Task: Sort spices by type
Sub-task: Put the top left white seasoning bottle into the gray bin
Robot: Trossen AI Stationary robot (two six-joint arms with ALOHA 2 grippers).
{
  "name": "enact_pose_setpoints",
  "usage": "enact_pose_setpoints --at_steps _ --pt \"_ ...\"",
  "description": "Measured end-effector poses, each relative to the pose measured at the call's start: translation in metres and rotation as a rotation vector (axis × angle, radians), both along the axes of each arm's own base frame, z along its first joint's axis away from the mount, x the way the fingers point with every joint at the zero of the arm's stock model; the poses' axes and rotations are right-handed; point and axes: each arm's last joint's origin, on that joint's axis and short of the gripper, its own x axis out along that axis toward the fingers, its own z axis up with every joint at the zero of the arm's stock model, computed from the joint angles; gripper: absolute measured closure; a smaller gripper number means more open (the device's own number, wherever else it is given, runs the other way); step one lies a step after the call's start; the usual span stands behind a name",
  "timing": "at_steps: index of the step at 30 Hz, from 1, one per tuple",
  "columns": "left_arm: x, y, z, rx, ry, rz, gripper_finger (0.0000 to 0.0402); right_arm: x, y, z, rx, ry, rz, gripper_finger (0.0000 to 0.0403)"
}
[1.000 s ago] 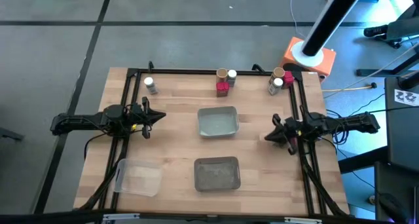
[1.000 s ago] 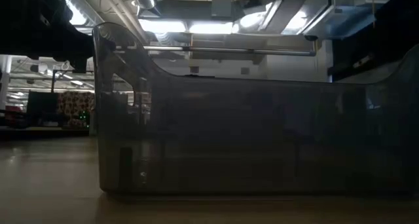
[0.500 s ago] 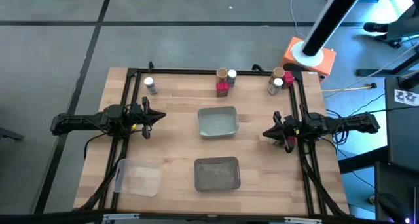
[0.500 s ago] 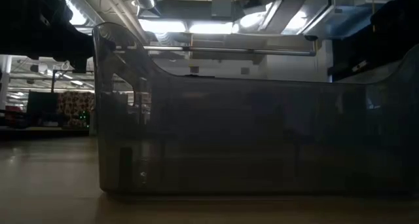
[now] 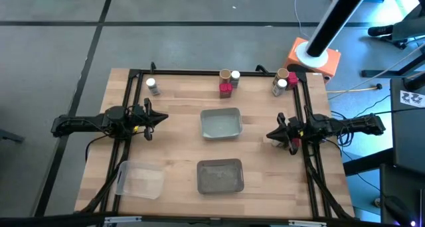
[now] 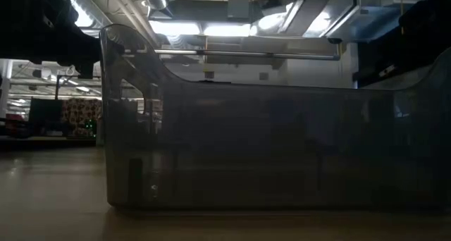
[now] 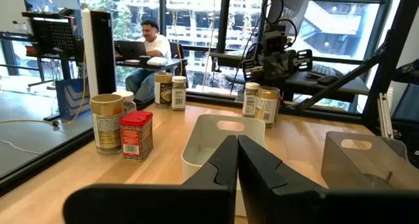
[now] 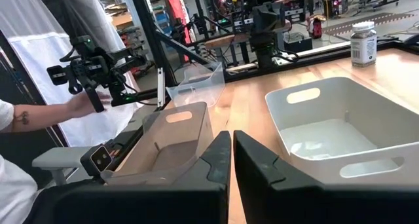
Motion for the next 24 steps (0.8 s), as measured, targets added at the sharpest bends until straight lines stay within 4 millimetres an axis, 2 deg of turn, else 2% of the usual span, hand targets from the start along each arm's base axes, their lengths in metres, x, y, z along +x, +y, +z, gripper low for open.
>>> enact_pose_setpoints --at_steps 7,12,15,19,24 --pt "0.000 0.000 0.000 0.000 -0.001 0.000 0.0398 0.001 -0.004 0.000 0.004 -0.004 -0.139 0.0381" --pt "0.000 0.000 0.000 0.000 -0.002 0.000 0.0398 0.001 -0.005 0.002 0.000 -0.019 -0.174 0.0381" --pt "0.000 0.000 0.000 0.003 0.000 0.000 0.0398 0.000 -0.009 0.008 -0.003 -0.083 -0.299 0.0381" --pt "0.000 0.000 0.000 -0.132 -0.032 -0.005 0.0398 -0.002 -0.013 0.020 -0.006 -0.203 -0.463 0.0381" --pt "0.000 0.000 0.003 -0.231 -0.080 -0.012 0.0398 -0.003 -0.015 0.023 -0.107 -0.208 -0.526 0.0381"
